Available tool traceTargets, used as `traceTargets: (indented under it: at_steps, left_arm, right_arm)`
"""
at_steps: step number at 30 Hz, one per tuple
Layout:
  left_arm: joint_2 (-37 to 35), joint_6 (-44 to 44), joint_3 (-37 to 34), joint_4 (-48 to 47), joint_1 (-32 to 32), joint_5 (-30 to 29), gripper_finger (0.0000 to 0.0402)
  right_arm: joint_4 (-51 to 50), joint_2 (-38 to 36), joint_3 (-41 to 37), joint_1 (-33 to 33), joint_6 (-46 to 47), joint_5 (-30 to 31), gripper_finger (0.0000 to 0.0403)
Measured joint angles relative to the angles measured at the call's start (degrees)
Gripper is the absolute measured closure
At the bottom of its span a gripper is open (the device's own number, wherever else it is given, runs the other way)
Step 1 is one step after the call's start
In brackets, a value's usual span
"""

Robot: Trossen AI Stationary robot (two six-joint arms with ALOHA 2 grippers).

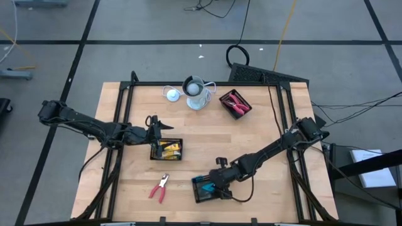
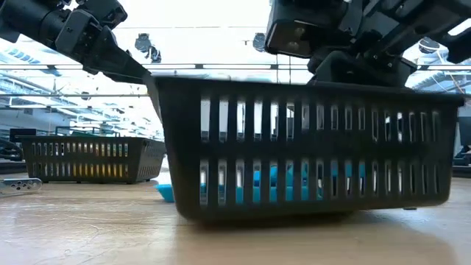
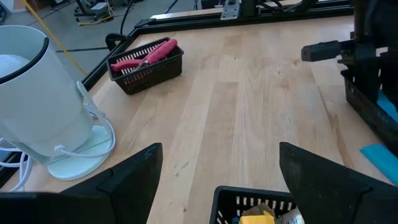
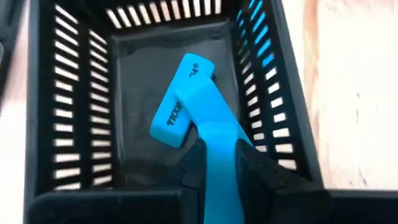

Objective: Pick & Place School Supplies
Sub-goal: Put the blue eraser into the bottom black bin

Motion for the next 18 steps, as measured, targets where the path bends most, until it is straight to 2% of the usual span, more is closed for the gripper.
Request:
traceTargets:
  at_steps: [12, 14, 18]
  left_arm:
    - [0.0, 0.1, 0.0, 0.0, 0.0, 0.0, 0.0076]
    - [0.0, 0.1, 0.0, 0.0, 0.0, 0.0, 0.0076]
    - [0.0, 0.1, 0.0, 0.0, 0.0, 0.0, 0.0076]
  right_arm:
    - [-0.3, 0.0, -0.2, 0.2, 2.1, 1.3, 0.0353]
    - [0.6, 0.1, -0.2, 0.5, 1.8, 1.3, 0.0324]
    - [2.9, 0.3, -0.3, 0.9, 0.5, 1.2, 0.0239]
